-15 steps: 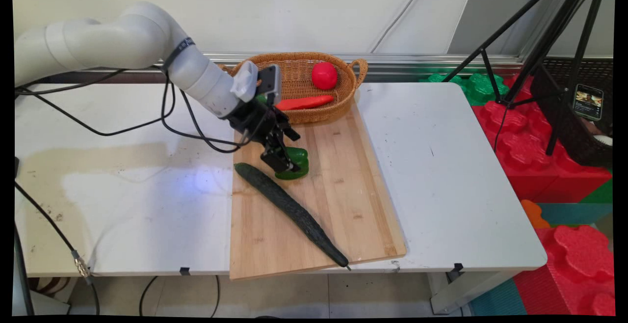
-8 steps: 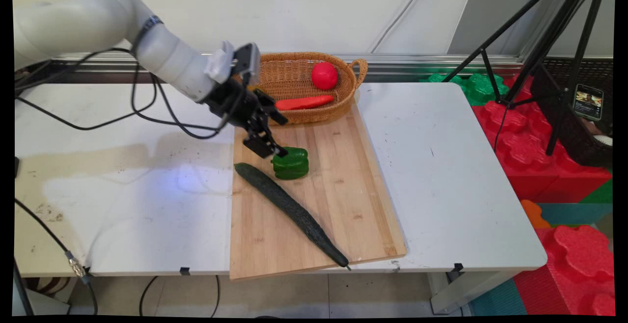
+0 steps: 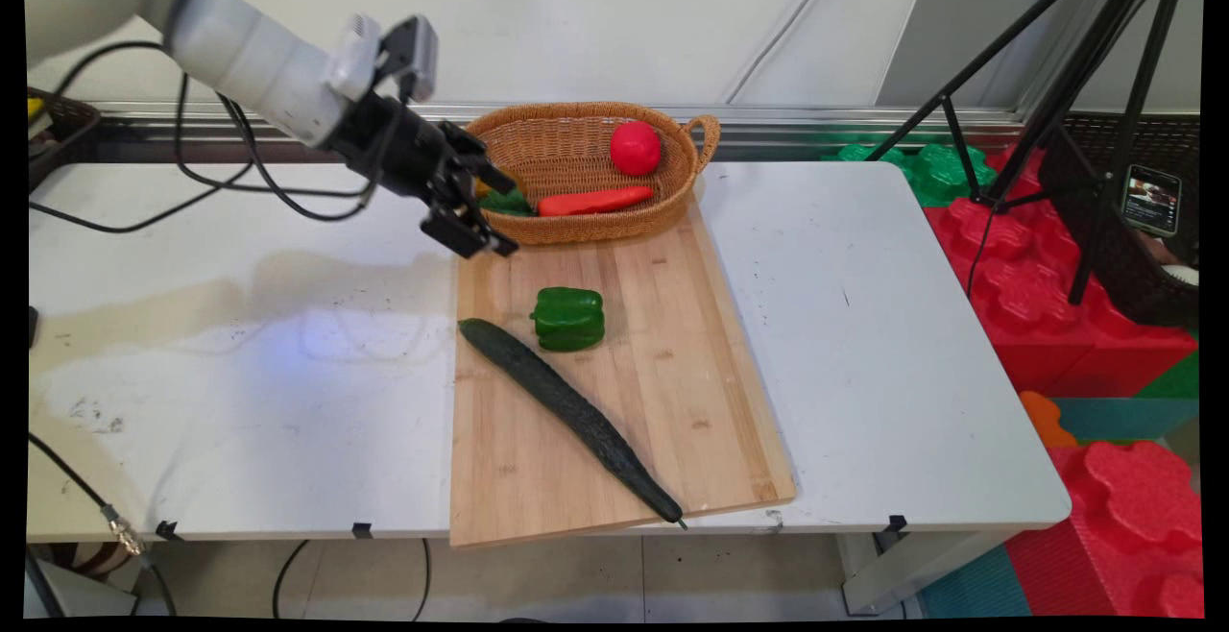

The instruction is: Pick up the potato from the vegetable basket

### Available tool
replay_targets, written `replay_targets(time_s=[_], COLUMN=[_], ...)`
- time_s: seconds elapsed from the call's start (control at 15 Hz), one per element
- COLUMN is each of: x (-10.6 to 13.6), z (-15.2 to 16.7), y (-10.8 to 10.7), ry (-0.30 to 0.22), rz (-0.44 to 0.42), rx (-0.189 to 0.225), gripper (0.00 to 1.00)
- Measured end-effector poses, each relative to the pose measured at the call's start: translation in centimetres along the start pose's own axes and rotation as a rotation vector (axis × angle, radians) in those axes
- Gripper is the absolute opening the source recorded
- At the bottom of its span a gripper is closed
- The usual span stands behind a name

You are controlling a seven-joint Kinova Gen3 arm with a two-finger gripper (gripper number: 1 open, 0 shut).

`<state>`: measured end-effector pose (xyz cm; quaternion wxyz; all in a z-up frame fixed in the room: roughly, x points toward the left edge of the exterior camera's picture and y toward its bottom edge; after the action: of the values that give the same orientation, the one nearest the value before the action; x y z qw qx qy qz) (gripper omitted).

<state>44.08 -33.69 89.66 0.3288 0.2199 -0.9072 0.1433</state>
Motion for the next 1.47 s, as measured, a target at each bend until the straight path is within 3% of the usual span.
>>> replay_targets(time_s=[0.27, 0.47, 0.73, 1.07, 1.47], x=[-0.5, -0.8, -0.8, -0.7, -1.0], z=[-2.4, -4.0, -4.6, -3.7, -0.3], y=[-1.6, -3.6, -5.6, -7.9, -10.0], ry=[0.002, -0.007, -0.027, -0.064, -0.129], rz=[-0.009, -0.005, 0.020, 0.051, 0.087], rx=[0.046, 0.102, 0.160, 0.216, 0.240], gripper=[1.00, 1.00, 1.00, 1.00, 1.00])
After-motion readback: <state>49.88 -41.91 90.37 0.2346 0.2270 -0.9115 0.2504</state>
